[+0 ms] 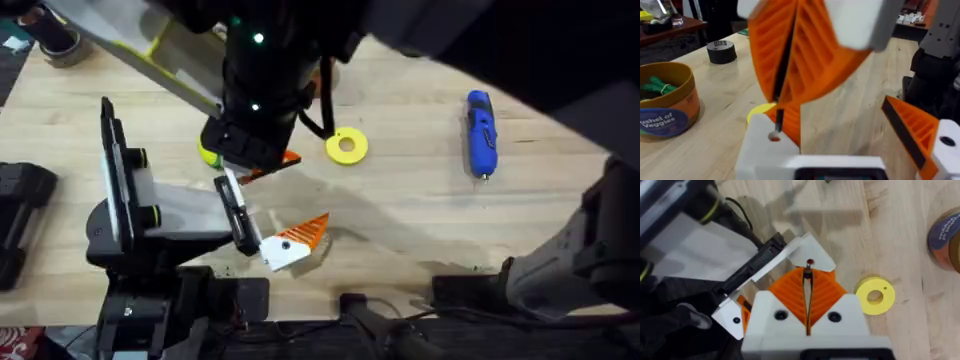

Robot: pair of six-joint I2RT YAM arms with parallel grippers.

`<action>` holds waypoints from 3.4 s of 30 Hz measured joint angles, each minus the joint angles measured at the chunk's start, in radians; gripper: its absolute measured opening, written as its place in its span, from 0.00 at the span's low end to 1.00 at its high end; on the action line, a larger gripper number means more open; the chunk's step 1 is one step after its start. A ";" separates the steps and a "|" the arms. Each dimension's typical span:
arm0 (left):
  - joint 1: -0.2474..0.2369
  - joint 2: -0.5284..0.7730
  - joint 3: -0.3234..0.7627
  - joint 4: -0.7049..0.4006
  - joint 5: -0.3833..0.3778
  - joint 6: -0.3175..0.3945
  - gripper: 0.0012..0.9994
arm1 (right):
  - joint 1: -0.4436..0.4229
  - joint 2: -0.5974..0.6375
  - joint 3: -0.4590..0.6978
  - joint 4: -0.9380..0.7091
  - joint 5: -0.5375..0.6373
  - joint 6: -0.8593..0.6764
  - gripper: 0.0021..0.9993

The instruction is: Pick up the gripper from the table and insert it into the empty holder that is missing its gripper. Then pick up a screw, insert it into the mounting hole, and use the screwdriver to tighten it. Finally, clean up the table by picking up the vegetable and placing it into the bucket.

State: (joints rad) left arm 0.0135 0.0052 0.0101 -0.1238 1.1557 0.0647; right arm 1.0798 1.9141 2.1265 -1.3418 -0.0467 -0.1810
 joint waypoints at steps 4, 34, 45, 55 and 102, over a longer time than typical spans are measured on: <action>0.000 0.000 0.000 0.000 0.000 0.000 0.99 | 0.000 0.013 -0.002 -0.001 0.000 0.000 0.00; 0.000 0.000 0.000 0.000 0.000 0.000 0.99 | 0.000 0.016 -0.002 -0.004 0.000 0.000 0.00; 0.000 0.000 0.000 0.000 0.000 0.000 0.99 | 0.000 0.015 -0.002 -0.013 0.000 0.000 0.00; 0.000 0.000 0.000 0.000 0.000 0.000 0.99 | 0.000 0.015 -0.002 -0.004 0.000 0.000 0.00; 0.000 0.002 0.000 -0.001 0.000 -0.013 0.99 | -0.003 0.073 -0.002 -0.007 0.000 0.000 0.00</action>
State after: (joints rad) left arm 0.0139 0.0074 0.0101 -0.1246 1.1561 0.0513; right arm 1.0767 1.9869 2.1242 -1.3487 -0.0471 -0.1810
